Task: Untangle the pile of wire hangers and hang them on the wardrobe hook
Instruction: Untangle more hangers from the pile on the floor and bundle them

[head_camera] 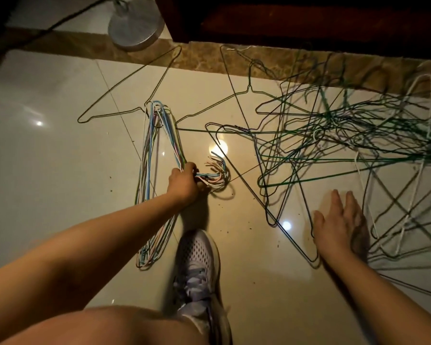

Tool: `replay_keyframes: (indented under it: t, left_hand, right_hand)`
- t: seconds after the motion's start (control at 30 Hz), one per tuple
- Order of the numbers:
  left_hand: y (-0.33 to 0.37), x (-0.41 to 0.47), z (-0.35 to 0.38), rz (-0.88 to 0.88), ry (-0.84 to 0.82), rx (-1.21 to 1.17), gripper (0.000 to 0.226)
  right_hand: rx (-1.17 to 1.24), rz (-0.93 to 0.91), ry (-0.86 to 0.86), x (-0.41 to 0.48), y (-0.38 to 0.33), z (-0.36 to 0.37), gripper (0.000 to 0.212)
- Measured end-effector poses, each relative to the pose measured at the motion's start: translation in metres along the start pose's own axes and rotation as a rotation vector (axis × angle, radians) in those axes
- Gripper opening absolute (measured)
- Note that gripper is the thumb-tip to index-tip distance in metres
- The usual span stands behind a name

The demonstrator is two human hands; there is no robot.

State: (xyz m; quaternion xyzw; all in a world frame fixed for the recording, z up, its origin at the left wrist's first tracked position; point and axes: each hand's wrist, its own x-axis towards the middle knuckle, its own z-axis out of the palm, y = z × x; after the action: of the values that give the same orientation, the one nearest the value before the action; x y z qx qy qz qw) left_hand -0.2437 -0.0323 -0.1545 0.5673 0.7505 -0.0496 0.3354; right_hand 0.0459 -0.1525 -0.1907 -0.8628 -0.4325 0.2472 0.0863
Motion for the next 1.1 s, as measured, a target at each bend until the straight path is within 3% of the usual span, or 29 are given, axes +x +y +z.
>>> replay_keyframes:
  t: [0.13, 0.23, 0.37, 0.47, 0.6, 0.8, 0.93, 1.1]
  left_hand:
    - [0.004, -0.005, -0.01, -0.034, -0.001, -0.066, 0.085]
    - [0.021, -0.007, -0.025, 0.026, 0.147, -0.005, 0.096]
    - [0.083, -0.009, -0.025, 0.361, 0.23, 0.184, 0.088]
    - [0.139, -0.002, -0.002, 0.614, 0.103, 0.288, 0.073]
    - [0.193, 0.013, 0.035, 0.764, -0.026, 0.415, 0.052]
    - [0.23, 0.023, 0.077, 0.989, -0.041, 0.462, 0.038]
    - [0.229, 0.035, 0.095, 0.957, -0.019, 0.492, 0.038]
    - [0.23, 0.047, 0.102, 0.955, -0.051, 0.409, 0.031]
  right_hand:
    - [0.091, -0.007, 0.068, 0.005, -0.001, -0.003, 0.059]
    - [0.209, -0.004, 0.114, 0.005, -0.009, -0.011, 0.054]
    - [0.417, 0.056, 0.221, 0.005, -0.025, -0.021, 0.046]
    - [0.569, 0.145, 0.296, 0.016, -0.029, -0.022, 0.045]
    - [0.7, 0.246, 0.306, 0.029, -0.028, -0.028, 0.047]
    - [0.432, 0.145, 0.267, 0.037, -0.014, -0.022, 0.052]
    - [0.219, 0.196, 0.201, 0.045, -0.003, -0.016, 0.052]
    - [0.152, 0.275, 0.234, 0.054, 0.003, -0.021, 0.039]
